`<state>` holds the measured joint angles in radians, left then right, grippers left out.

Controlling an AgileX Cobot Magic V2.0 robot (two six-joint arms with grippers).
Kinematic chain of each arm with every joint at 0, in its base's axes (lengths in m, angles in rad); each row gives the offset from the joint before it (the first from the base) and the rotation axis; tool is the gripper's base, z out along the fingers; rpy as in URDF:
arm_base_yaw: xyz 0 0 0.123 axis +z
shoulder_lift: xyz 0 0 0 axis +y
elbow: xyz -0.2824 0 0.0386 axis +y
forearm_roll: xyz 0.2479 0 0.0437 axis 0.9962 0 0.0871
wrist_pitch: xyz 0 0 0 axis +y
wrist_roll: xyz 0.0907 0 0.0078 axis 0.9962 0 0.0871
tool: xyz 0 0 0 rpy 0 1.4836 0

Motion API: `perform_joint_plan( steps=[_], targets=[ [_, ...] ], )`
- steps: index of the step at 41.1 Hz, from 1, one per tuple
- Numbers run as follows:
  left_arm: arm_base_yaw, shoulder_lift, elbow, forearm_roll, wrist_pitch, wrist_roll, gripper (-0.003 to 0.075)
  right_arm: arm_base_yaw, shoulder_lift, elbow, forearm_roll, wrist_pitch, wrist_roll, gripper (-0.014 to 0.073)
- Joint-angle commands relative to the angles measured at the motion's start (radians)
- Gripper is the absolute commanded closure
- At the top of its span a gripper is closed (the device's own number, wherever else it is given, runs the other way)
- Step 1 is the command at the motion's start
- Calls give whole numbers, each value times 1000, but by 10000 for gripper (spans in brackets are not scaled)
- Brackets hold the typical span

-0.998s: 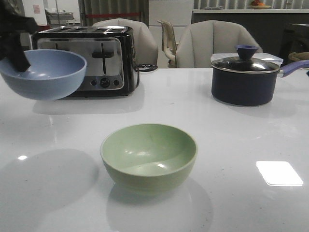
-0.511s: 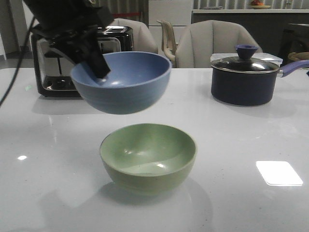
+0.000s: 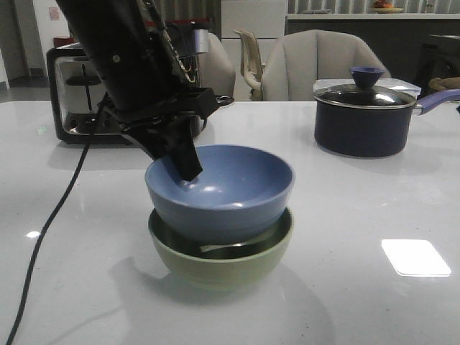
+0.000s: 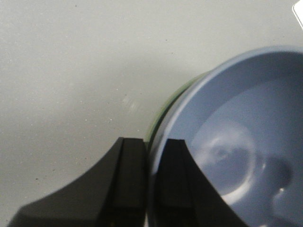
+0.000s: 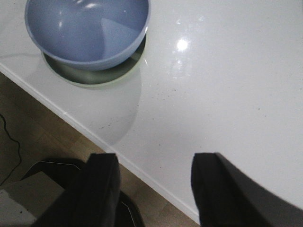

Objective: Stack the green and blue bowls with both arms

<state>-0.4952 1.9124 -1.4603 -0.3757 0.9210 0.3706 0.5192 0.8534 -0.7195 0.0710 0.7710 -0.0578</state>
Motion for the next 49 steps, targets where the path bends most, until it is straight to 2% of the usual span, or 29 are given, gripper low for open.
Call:
perform_joint_plan(
  steps=[1,5,7,9,23,31,37,45,49],
  targets=[
    [-9,-44,-32,-41,-16,0,417,-3,-10,-25,-6,-55,-2,130],
    [-9,-44,-32,-53,0,0,252,-3,-10,-25,-6,-55,-2,130],
    [-9,-51,-36,-58,11,0,196,-3,-10,-25,-6,-55,-2,130],
    [-9,-61,-45,-58,30,0,174,-3,-10,-25,-6,-55,-2,130],
    [-9,-299,-74,-52,105,0,183,-3,-10,-25,-6,-55,-2,130],
    [-9,-487,-25,-15,164,-9,253,-3,-10,-25,-6,-55,-2,130],
    [-9,-643,79,75,170,-67,305,-3,-10,-25,-6,-55,-2,130],
    [-9,-882,261,256,141,-212,312,-3,-10,-25,-6,-64,-2,130],
    [-9,-1009,357,293,93,-260,312,-3,-10,-25,-6,-57,-2,130]
  ],
)
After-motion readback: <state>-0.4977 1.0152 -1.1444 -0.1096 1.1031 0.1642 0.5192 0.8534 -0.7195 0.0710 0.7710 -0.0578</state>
